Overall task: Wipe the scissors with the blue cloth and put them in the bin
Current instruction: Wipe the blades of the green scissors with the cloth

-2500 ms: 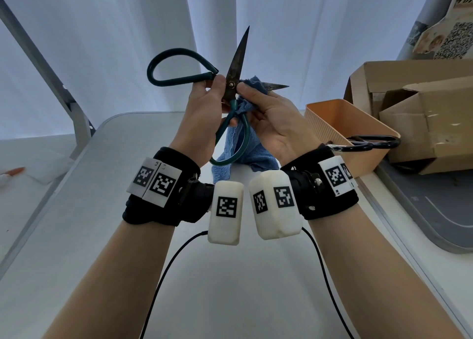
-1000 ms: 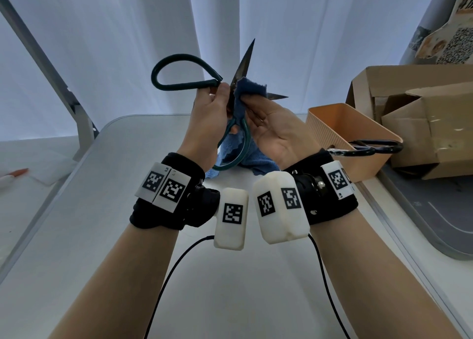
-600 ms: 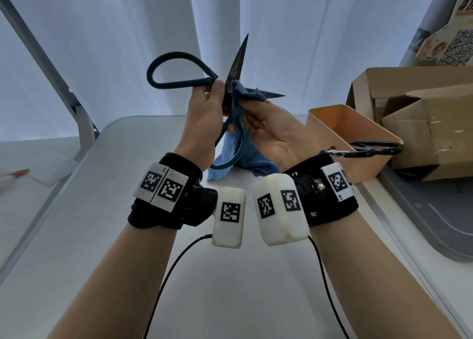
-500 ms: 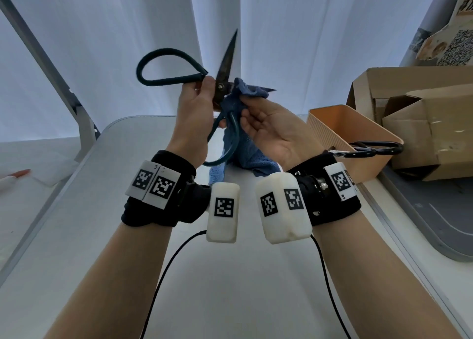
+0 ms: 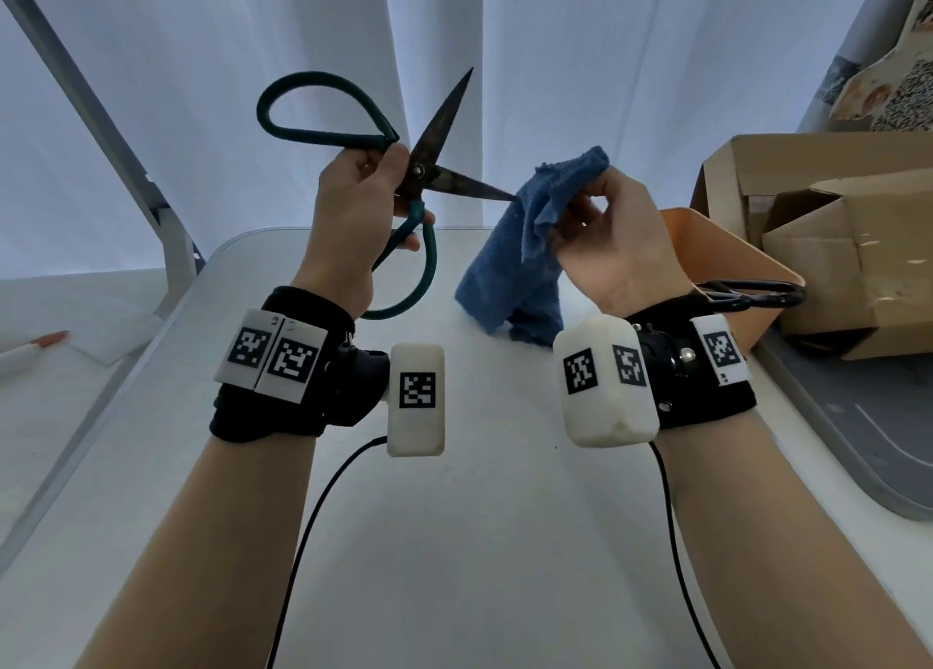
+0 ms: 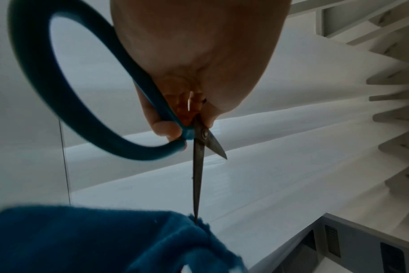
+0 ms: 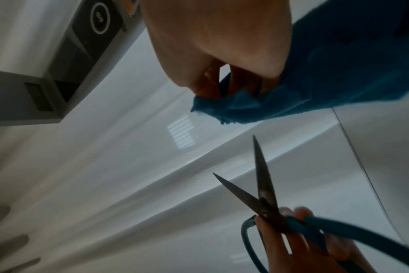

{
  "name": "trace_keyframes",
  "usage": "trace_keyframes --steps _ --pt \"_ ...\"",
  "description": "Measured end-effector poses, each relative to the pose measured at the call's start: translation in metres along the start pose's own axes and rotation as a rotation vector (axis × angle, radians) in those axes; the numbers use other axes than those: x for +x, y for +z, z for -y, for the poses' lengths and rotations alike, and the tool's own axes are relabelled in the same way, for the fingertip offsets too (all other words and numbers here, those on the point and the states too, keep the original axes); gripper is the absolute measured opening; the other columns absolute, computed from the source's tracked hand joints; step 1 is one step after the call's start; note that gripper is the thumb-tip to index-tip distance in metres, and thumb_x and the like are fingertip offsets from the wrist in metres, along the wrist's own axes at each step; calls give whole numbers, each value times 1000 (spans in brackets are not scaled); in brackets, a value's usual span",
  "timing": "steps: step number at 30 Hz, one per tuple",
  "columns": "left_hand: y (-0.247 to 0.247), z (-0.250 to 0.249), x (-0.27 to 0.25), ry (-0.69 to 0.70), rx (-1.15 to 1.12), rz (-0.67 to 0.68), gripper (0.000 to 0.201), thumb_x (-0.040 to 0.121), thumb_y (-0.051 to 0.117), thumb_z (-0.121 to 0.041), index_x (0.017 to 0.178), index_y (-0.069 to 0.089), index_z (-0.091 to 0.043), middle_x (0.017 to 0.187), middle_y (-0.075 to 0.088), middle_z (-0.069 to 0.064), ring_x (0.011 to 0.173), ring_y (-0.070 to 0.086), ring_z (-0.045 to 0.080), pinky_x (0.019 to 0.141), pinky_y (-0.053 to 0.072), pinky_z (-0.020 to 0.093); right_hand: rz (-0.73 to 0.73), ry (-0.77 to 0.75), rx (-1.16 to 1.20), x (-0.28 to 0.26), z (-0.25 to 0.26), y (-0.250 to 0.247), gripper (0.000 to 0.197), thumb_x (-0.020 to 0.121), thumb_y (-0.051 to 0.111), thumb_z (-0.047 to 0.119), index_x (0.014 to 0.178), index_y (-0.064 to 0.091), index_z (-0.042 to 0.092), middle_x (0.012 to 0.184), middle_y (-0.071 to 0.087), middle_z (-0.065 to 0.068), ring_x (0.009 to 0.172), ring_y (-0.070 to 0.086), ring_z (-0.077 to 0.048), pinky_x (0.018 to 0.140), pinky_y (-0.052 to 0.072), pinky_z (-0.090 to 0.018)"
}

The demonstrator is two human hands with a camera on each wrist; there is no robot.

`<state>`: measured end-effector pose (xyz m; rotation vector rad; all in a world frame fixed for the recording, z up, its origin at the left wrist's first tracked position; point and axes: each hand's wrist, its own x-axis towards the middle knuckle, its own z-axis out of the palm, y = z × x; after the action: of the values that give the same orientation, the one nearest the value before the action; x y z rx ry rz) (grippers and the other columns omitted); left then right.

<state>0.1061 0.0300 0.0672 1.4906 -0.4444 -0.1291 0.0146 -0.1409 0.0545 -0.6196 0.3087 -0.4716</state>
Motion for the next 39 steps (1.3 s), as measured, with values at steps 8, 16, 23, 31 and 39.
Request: trace_keyframes --steps 8,16,23,31,39 --pt "-4 -3 -1 -15 187 126 16 103 53 -28 102 57 -13 92 76 2 67 70 17 50 52 25 177 160 -419 -6 5 -2 33 88 57 16 55 59 13 61 47 -1 60 51 -10 69 42 -24" --pt "1 -3 -3 -22 207 175 16 104 51 -29 102 55 -14 93 73 5 62 66 14 50 53 24 310 -17 -810 -7 -10 0 18 93 65 8 110 63 3 90 72 -12 76 69 -17 70 58 -25" --pt "12 2 -7 33 199 253 19 105 47 -29 95 54 -14 92 68 21 68 61 16 59 50 30 299 -13 -878 -11 -24 6 17 94 66 15 101 67 -1 72 70 -3 59 65 -9 54 51 -18" --pt "13 4 -7 29 236 228 18 104 50 -26 88 51 -17 84 63 17 62 57 14 54 50 32 283 -87 -900 -8 -31 9 20 94 63 5 105 67 -11 99 71 -28 88 73 -30 81 61 -34" --pt "16 5 -7 43 227 208 17 104 48 -26 97 53 -12 87 64 18 65 58 15 52 51 28 253 -141 -932 -6 -35 8 11 90 68 13 87 67 2 79 68 -8 81 68 -23 83 59 -35"
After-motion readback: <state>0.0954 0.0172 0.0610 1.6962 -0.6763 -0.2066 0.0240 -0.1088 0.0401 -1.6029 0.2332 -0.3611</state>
